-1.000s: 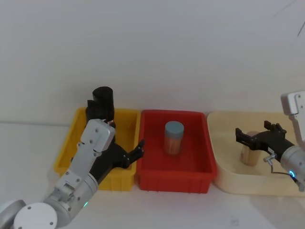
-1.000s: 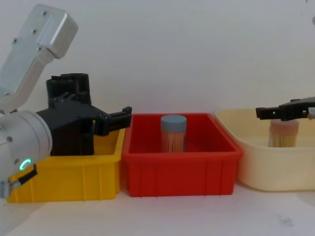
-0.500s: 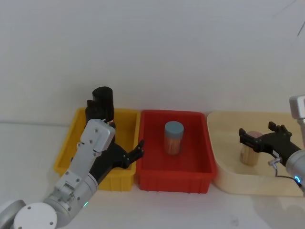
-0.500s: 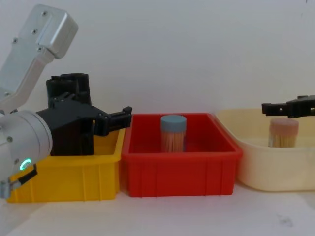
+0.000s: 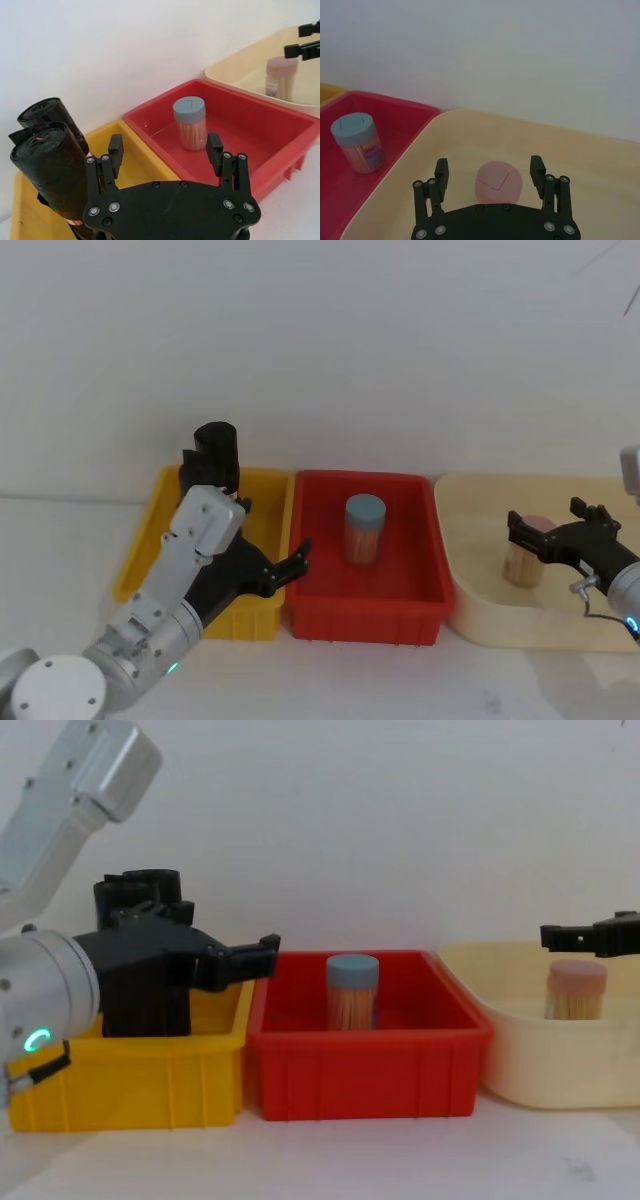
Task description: Pick up the garbage bag with the one hand and transfer it to the other hand.
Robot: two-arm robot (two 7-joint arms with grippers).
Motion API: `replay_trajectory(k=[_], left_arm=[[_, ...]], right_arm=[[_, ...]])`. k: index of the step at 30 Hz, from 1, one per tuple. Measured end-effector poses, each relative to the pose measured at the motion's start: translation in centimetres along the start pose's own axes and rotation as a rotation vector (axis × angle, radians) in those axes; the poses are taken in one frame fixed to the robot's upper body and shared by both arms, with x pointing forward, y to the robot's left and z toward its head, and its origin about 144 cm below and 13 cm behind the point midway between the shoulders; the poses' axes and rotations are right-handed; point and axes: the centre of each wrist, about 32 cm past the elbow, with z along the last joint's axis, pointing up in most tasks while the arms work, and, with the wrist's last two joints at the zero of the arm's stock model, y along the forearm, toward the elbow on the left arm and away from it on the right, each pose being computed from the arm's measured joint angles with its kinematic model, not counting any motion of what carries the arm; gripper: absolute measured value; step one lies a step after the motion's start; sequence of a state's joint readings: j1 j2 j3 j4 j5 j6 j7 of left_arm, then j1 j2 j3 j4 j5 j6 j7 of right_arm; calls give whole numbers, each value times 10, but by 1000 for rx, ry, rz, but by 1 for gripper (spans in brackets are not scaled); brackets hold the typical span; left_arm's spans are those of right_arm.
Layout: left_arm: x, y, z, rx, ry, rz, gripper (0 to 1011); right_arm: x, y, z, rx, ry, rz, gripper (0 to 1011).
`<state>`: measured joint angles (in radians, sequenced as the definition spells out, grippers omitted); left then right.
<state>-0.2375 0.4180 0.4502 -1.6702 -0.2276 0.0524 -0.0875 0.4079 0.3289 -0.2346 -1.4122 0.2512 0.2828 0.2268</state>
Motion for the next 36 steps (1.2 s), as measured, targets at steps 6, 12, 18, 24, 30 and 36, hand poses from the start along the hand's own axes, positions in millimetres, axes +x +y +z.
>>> replay_trajectory(k=[6,12,18,24,30,36], left_arm=[[5,10,11,7,4,-22,1002],[6,22,19,22,10,-20,1001],[6,35,24,48,18,17,1001],[5,46,25,78,28,67,1001],[7,55,23,120,42,132,1001],[12,59,20,148,54,178,1002]], right_arm=[[0,-2,0,4,2,-1,999],[-1,-3,0,7,3,-1,1000],[-1,-4,0,8,4,-2,1000],[-1,-4,0,9,5,-2,1000],[-1,-5,0,9,5,-2,1000],[-1,-5,0,10,5,-2,1000]])
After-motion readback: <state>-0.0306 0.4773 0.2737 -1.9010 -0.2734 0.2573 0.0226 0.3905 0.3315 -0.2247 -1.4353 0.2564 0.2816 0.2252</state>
